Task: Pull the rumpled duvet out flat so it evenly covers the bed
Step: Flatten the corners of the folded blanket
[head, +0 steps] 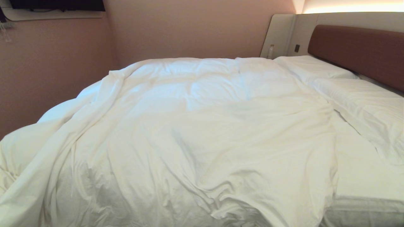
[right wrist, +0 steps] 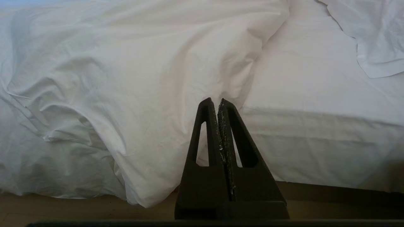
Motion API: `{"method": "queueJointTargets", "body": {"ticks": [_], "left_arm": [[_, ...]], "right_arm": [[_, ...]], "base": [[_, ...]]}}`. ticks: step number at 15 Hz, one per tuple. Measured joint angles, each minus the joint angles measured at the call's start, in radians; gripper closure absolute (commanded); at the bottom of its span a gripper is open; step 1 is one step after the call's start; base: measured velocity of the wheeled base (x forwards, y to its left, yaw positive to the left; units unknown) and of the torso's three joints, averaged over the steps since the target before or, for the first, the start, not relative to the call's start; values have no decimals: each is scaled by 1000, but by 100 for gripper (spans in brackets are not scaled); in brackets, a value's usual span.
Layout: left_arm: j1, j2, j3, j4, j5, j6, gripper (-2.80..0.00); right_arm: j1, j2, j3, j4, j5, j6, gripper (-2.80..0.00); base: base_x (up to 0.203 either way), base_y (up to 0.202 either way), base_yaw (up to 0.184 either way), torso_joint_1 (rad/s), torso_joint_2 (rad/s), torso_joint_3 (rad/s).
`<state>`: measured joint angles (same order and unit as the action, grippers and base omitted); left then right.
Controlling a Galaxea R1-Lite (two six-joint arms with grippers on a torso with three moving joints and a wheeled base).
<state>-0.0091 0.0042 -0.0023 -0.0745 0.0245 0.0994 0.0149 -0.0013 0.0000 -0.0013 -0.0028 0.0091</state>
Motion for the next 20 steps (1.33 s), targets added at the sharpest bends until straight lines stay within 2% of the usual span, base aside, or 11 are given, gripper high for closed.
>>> {"method": "queueJointTargets", "body": {"ticks": [6, 14, 20], "left_arm": [[0, -3, 2, 12, -28, -3, 0], [0, -4, 2, 11, -30, -12, 0], [0, -4, 2, 10, -27, -19, 0]], "right_arm": [[0, 0, 0, 0, 0, 0, 0], [0, 0, 0, -1, 0, -2, 0], [1, 0, 0, 0, 0, -1, 0]], "base": [[0, 0, 0, 0, 0, 0], [0, 0, 0, 0, 0, 0], [1, 178, -2, 3, 2, 2]]}}
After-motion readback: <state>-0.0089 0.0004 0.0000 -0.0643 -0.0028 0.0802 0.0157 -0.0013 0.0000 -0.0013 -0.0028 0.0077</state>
